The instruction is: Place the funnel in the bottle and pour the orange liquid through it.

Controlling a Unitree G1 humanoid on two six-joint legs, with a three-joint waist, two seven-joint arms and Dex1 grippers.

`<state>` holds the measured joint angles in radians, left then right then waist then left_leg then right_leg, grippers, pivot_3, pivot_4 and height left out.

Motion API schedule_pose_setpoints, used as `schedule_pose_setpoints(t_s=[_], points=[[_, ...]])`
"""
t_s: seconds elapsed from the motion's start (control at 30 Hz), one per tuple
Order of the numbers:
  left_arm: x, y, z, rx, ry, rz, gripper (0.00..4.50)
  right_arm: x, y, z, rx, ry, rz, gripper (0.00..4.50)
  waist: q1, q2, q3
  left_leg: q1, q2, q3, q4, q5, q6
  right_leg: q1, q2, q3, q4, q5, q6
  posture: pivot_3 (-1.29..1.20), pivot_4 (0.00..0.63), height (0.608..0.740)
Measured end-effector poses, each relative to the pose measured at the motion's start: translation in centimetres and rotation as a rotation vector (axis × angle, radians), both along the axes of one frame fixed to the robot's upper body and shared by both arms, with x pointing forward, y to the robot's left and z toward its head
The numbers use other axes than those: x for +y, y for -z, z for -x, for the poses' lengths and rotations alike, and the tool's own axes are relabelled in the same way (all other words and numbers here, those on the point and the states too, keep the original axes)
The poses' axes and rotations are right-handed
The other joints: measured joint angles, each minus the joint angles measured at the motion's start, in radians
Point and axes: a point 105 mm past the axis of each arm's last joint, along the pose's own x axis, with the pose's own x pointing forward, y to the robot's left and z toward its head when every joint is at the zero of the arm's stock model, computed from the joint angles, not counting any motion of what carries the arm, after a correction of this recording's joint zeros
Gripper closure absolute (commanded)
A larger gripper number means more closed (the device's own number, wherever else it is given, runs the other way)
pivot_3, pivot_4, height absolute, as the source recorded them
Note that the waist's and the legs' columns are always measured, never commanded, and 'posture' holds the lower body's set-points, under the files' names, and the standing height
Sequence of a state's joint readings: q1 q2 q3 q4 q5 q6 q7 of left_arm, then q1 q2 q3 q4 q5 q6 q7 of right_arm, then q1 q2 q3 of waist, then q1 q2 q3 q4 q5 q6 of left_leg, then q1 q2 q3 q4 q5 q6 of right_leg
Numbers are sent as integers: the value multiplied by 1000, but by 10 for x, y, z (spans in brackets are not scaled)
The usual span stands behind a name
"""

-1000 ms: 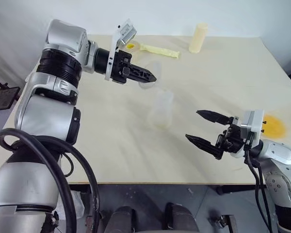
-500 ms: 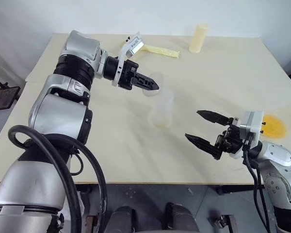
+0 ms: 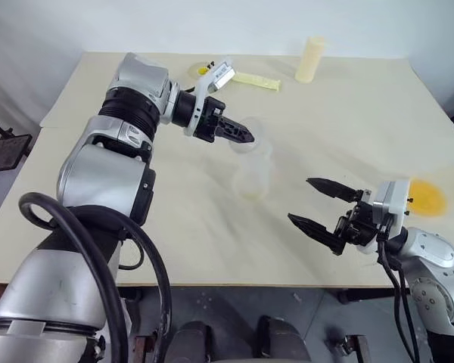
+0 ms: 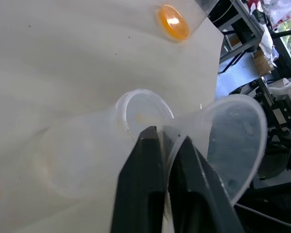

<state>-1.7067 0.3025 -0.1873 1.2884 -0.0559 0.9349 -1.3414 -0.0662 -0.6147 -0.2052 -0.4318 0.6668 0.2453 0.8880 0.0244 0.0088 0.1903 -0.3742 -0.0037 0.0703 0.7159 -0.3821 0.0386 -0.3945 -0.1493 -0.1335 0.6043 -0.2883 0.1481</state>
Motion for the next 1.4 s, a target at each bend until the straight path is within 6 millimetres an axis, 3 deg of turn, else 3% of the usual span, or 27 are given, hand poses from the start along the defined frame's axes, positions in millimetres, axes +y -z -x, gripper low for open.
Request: schedule_pose_setpoints(t_s=[0.33, 0.5, 0.63, 0.77, 0.97, 1.17, 1.27, 1.4], points=[[-4, -5, -2, -22, -15, 24, 72, -1, 1, 1, 0, 10, -3, 0, -1, 0, 0, 0, 0, 0, 0, 0, 0, 0, 0, 0, 0, 0, 0, 0, 150, 740], [0, -8, -4, -31, -30, 37, 27, -1, -1, 0, -8, 10, -2, 0, -2, 0, 0, 0, 0, 0, 0, 0, 0, 0, 0, 0, 1, 0, 0, 0, 150, 740], [28, -22, -8, -79, -76, 59, 27, -12, -7, -1, -32, 49, 12, 0, -4, 0, 0, 0, 0, 0, -1, 0, 0, -2, 0, 0, 2, 0, 0, 0, 150, 740], [51, -37, -10, -248, -48, 72, 27, -19, -10, -1, -43, 80, 17, 0, -1, 1, 0, 2, 0, -1, 0, 0, 0, -1, -1, 1, 5, 0, 0, 0, 150, 740], [89, 4, -7, -559, -37, 181, 27, -36, -11, -5, -53, 199, 12, 0, -4, 1, 0, 2, 3, -7, 2, 0, 0, -2, -2, 3, 7, 0, 0, 0, 150, 740], [109, 15, 18, -826, -69, 382, 27, -67, -3, -14, -35, 426, 10, 0, 6, 0, 0, 2, 1, -10, 4, 0, 0, 0, -2, 2, 8, 0, 0, 0, 150, 740], [114, 23, 29, -883, -68, 497, 27, -82, 6, -12, -1, 527, 13, 0, 6, 0, -1, 2, 0, -9, 4, 0, 0, 1, -2, 2, 7, 0, 0, 0, 150, 740], [120, 51, 41, -837, -28, 527, 27, -103, 18, -5, 49, 676, 14, 0, -1, 0, -1, 3, 0, -6, 3, 0, 0, 1, -1, 2, 6, 0, 0, 0, 150, 740]])
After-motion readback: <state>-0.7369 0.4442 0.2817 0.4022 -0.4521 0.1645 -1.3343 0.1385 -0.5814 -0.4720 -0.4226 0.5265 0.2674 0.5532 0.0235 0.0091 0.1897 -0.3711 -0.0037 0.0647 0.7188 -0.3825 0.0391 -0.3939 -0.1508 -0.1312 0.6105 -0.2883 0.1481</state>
